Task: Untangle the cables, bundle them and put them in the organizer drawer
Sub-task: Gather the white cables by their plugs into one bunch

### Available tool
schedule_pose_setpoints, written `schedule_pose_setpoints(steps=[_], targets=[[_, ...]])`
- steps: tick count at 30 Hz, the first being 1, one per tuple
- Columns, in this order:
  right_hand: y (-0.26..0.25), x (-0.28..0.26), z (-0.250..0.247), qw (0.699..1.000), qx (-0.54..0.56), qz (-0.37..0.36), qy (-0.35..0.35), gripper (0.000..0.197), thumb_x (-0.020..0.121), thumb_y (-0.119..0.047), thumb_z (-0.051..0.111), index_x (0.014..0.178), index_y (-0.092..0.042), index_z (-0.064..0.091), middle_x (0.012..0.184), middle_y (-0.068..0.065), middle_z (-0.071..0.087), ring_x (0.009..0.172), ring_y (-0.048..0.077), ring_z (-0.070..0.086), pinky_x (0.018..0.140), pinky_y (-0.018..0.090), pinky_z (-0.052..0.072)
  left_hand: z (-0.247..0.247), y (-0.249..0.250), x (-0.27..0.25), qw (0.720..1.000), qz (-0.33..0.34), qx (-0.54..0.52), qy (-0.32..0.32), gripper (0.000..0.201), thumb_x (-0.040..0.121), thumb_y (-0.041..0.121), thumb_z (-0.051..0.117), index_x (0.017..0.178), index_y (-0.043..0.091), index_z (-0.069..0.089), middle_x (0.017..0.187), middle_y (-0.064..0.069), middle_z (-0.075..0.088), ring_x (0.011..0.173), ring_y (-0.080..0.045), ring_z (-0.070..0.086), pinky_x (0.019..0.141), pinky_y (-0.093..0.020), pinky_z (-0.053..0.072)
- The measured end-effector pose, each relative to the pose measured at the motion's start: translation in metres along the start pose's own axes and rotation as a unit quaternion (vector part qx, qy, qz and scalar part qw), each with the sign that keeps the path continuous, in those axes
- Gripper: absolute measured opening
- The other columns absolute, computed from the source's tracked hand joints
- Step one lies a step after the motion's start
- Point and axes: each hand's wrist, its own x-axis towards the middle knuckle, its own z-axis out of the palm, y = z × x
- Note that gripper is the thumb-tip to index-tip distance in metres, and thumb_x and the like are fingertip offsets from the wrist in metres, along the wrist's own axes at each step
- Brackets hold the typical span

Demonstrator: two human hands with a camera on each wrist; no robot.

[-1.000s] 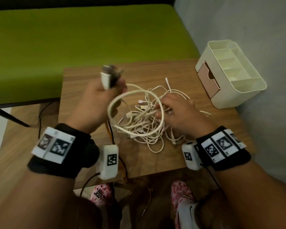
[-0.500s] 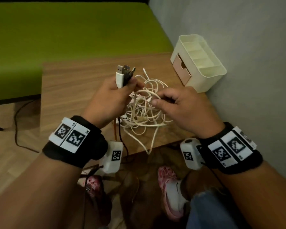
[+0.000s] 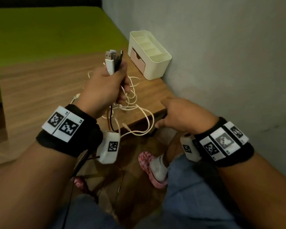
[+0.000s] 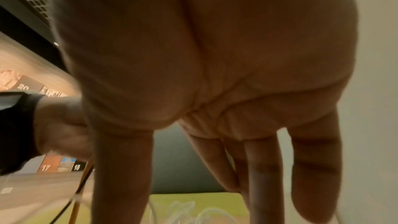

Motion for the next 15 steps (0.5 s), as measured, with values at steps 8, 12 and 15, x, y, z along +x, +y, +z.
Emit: schedule_pose_setpoints(steps=[8, 12, 15], targets=[[-0.007, -0.031, 0.002, 0.936, 0.281, -0.196, -0.082, 0.079, 0.071, -0.058, 0.075, 0.141, -0.038, 0.042, 0.136, -0.013, 0.058, 0.123, 0.010, 0.056, 0.103, 0.043, 0.048, 0.062, 0.038, -0.031, 0.982, 0.006, -0.166, -0.086, 0.043, 0.102, 0.043, 0.045, 0.069, 0.014, 0.045, 0.053, 0.001, 0.038, 0.045, -0.011, 0.031, 0.038, -0.021, 0.028], [-0.006, -0.039, 0.010, 0.880, 0.405, -0.182, -0.169, 0.033, 0.094, -0.036, 0.064, 0.116, -0.013, 0.066, 0.106, 0.003, 0.075, 0.088, 0.022, 0.072, 0.082, 0.047, 0.058, 0.060, 0.042, -0.029, 0.983, 0.010, -0.158, -0.092, 0.042, 0.101, 0.044, 0.047, 0.069, 0.019, 0.037, 0.055, 0.003, 0.028, 0.048, -0.011, 0.021, 0.041, -0.022, 0.019], [0.000, -0.036, 0.008, 0.886, 0.390, -0.189, -0.163, 0.039, 0.084, -0.043, 0.073, 0.117, -0.023, 0.066, 0.110, -0.005, 0.073, 0.099, 0.015, 0.070, 0.092, 0.046, 0.054, 0.049, 0.029, -0.022, 0.978, -0.033, -0.178, -0.103, 0.040, 0.100, 0.043, 0.050, 0.070, 0.024, 0.032, 0.058, 0.005, 0.020, 0.048, -0.009, 0.015, 0.041, -0.022, 0.015]])
